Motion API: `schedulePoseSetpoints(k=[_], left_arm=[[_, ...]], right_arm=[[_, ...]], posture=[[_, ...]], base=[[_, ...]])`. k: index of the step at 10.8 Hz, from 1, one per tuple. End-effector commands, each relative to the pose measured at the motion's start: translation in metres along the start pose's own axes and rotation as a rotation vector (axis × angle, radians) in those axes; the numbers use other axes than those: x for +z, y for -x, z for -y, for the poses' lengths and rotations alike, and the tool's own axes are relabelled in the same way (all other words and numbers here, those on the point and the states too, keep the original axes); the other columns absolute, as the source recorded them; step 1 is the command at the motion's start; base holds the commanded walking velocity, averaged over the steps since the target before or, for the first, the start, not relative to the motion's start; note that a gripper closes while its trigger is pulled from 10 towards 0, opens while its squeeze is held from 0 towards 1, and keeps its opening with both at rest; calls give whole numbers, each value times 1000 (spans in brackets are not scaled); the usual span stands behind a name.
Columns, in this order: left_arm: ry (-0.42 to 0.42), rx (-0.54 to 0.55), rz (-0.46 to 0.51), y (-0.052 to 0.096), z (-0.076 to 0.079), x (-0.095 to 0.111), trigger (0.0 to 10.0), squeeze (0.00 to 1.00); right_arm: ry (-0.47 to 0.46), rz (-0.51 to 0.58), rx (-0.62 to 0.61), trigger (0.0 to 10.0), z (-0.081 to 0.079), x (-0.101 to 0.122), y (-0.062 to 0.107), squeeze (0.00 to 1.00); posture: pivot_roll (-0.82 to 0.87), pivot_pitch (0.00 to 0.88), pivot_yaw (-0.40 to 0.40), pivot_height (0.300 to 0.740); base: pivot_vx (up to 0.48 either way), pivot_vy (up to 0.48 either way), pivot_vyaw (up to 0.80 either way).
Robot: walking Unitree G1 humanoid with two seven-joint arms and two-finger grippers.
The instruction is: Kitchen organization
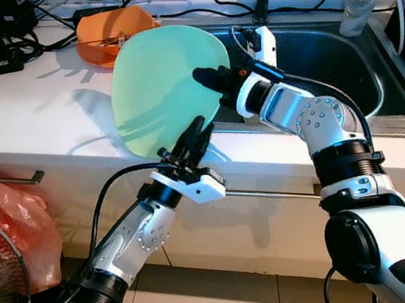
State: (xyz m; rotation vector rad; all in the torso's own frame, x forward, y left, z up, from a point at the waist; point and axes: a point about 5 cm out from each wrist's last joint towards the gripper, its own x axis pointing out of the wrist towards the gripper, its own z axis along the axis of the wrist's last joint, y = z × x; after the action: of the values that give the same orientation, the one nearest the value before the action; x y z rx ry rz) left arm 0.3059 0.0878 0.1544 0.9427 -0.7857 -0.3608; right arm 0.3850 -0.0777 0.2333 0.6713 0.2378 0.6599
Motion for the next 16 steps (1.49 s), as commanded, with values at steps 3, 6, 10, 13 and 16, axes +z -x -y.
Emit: schedulePoseSetpoints(k=[3,6,10,13,16], left_arm=[[27,65,68,-9,-13,8,10000,1000],[76,83,100,-10,-17,15,10000,1000],[218,167,84,-15,-37,23,10000,1000],[260,181,17,-12,-40,18,10000,1000],[378,290,-197,-9,-52,-11,10000,1000]], right_arm=[[6,1,-28,10000,6,-3,2,0],[11,19,-53,10000,10,-2,2,0],[10,220,-227,10000,32,17,11,0],[14,271,-330,10000,48,17,18,0],[84,322,-460,10000,65,18,29,0]], posture=[[-29,82,-30,740],[-29,81,-29,740],[-24,83,-28,740],[-21,82,-24,740],[-22,77,-17,740]], base=[[0,0,0],[0,0,0],[0,0,0],[0,0,0],[0,0,0]])
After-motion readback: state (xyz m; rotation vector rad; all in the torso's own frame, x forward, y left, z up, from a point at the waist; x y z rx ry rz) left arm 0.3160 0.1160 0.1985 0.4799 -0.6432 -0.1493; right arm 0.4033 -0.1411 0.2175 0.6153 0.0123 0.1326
